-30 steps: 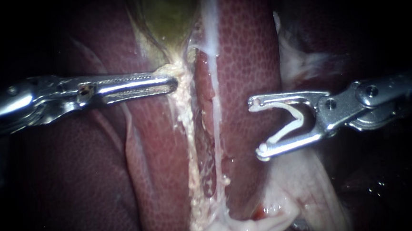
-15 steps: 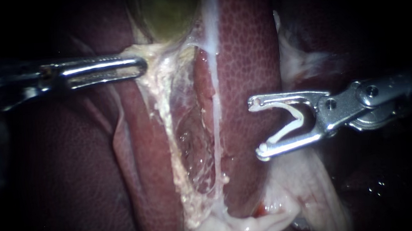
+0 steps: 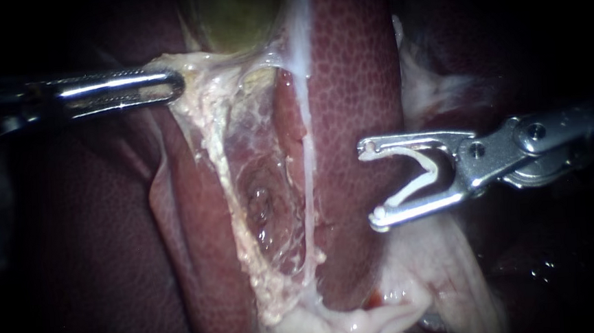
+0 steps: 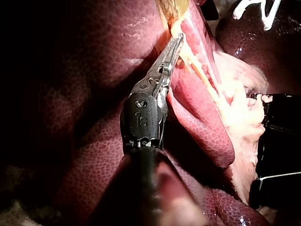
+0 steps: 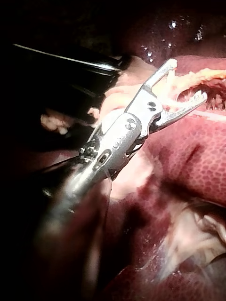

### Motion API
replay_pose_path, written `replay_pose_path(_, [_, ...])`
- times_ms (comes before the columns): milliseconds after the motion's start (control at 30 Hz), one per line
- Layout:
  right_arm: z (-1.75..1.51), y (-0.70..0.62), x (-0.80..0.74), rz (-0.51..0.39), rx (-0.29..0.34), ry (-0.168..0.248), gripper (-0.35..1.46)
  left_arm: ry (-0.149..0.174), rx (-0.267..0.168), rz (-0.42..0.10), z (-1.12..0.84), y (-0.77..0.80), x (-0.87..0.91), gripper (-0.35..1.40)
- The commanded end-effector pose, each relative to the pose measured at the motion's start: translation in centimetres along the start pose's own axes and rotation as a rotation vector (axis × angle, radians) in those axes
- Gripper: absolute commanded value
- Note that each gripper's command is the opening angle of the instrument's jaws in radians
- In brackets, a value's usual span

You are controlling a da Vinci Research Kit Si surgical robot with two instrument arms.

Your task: Grabbing gallbladder

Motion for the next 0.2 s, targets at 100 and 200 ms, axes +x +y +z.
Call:
replay_pose_path(100, [0.0,0.0,0.0,0.0,0.0,0.0,0.6,0.0,0.0,0.002,0.01,-0.01,0.02,-0.35])
replay_pose_path(200, [0.0,0.0,0.0,0.0,0.0,0.0,0.6,0.0,-0.001,0.002,0.02,-0.01,0.02,-0.35])
